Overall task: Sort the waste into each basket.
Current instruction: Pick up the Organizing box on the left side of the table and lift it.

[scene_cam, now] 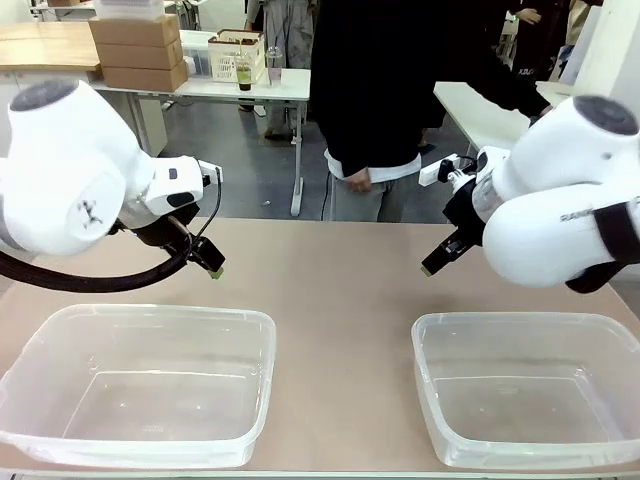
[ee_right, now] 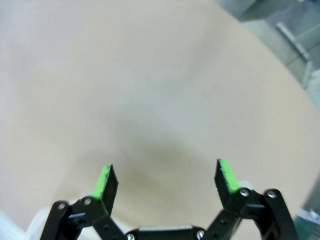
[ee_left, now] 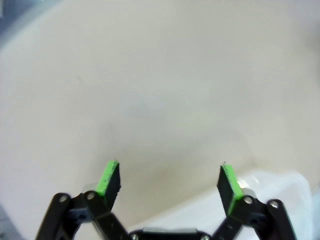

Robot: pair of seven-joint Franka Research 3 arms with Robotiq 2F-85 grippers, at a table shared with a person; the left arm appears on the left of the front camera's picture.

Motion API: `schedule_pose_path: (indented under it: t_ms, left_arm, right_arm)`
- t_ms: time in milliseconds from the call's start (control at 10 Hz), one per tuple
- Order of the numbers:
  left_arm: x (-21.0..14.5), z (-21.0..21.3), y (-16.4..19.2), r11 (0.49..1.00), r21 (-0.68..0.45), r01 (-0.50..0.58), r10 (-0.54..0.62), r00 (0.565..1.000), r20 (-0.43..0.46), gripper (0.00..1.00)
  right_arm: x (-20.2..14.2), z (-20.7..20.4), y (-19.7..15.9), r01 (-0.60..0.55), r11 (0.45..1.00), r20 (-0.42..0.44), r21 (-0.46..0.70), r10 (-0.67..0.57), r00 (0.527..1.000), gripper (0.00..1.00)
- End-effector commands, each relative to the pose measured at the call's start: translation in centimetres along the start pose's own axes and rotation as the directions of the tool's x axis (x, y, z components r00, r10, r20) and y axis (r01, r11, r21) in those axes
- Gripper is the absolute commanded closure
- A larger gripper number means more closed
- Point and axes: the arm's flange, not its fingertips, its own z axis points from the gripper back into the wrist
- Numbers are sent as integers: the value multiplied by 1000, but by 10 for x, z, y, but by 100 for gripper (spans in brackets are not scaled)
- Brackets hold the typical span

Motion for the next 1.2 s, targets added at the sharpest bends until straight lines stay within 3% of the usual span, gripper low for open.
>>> schedule_pose_path:
  t_ms: [0,200,300,400,500,600,700,800,900,1000,1100]
  left_arm:
    - [-33,96,-8,992,-123,-6,-1,999,-54,0]
    - [-76,131,-42,991,67,113,-114,993,2,0]
    - [-74,126,-47,981,174,86,-100,993,70,0]
    - [-38,128,-33,998,-30,64,-65,997,-30,0]
    - [-38,128,-33,998,-30,64,-65,997,-30,0]
    - [-47,158,-46,993,67,98,-99,995,15,0]
    - [-47,164,-34,962,-227,149,-141,989,54,0]
    - [-55,174,-14,821,-538,193,-122,979,164,0]
    - [-68,183,13,605,-767,213,8,962,274,0]
    - [-78,183,39,443,-882,159,233,930,284,0]
    - [-83,179,50,348,-929,125,374,890,260,0]
  right_arm:
    - [-38,94,3,13,996,61,-88,-8,998,0]
    - [-71,116,18,-7,994,111,-113,20,994,0]
    - [-3,92,-6,9,999,71,-47,-5,997,0]
    - [-3,92,-6,9,999,71,-47,-5,997,0]
    - [-13,136,-2,4,997,112,-74,4,994,0]
    - [-12,131,-2,92,994,146,59,-100,984,0]
    - [-24,143,-12,188,920,185,344,-263,947,0]
    - [-47,159,-28,158,753,230,639,-383,895,0]
    - [-69,167,-50,241,562,177,791,-588,789,0]
    - [-93,167,-75,292,364,79,884,-734,675,0]
    - [-108,161,-91,320,246,10,915,-806,592,0]
